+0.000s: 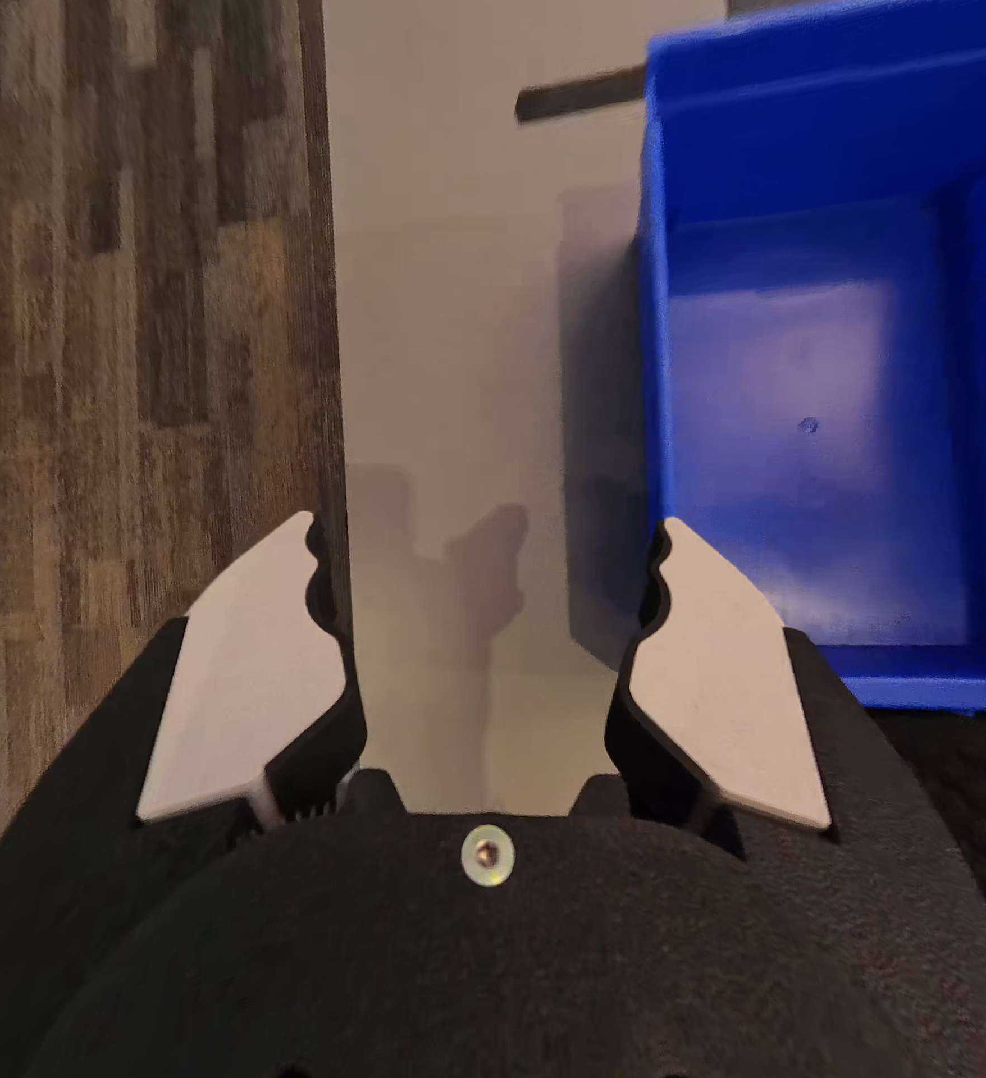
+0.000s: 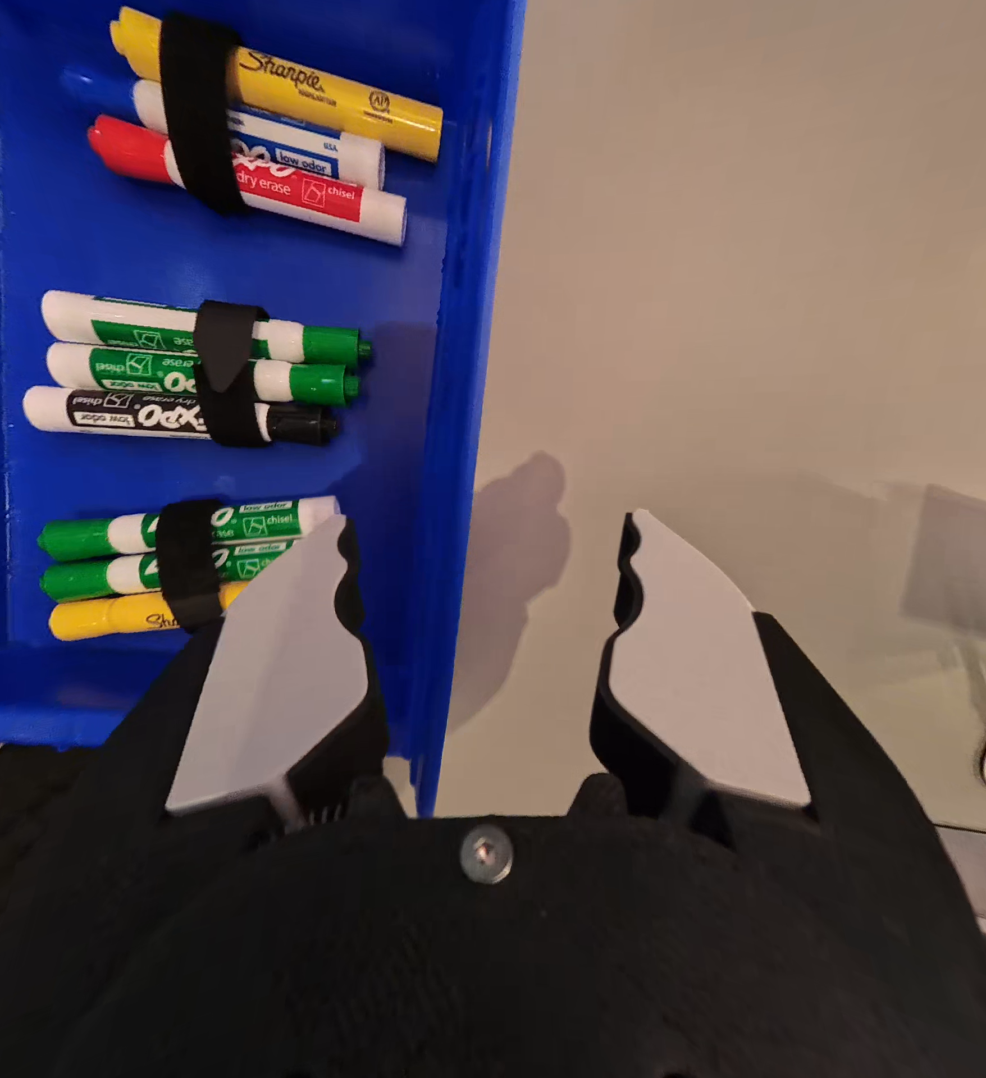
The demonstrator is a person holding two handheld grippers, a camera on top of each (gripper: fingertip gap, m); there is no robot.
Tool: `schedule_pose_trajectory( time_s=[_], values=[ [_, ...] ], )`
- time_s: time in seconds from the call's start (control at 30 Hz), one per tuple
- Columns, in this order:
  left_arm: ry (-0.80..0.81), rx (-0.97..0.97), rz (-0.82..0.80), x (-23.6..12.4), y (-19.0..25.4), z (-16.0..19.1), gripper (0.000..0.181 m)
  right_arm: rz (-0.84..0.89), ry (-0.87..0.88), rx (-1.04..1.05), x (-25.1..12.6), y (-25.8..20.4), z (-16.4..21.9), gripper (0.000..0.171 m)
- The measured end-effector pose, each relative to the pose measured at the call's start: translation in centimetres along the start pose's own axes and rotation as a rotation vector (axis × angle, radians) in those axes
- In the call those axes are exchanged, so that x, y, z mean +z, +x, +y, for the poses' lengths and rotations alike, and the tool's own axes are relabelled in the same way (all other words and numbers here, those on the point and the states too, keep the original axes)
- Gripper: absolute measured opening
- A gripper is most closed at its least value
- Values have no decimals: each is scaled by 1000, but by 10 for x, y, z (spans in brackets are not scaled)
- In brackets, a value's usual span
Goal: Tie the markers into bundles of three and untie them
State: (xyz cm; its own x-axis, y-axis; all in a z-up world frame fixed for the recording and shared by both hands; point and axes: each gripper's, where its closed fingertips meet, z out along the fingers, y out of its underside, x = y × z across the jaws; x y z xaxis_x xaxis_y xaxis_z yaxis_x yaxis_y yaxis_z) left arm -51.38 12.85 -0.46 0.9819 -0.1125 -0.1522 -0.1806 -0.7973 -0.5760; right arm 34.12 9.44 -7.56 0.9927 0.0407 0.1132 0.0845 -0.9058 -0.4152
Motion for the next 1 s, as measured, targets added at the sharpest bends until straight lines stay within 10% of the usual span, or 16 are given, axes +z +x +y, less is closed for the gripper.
schedule_pose_trajectory(
  time_s=[0.4,0.8,1.0],
  values=[
    [-45,-170,339,34,53,6,95,-49,-152,27,53,-2,7,64],
    [-332,-74,171,82,58,38,74,-143,-192,0,52,-15,10,31],
    [-376,-182,339,86,91,39,6,-236,-201,47,49,-26,12,9]
  ],
)
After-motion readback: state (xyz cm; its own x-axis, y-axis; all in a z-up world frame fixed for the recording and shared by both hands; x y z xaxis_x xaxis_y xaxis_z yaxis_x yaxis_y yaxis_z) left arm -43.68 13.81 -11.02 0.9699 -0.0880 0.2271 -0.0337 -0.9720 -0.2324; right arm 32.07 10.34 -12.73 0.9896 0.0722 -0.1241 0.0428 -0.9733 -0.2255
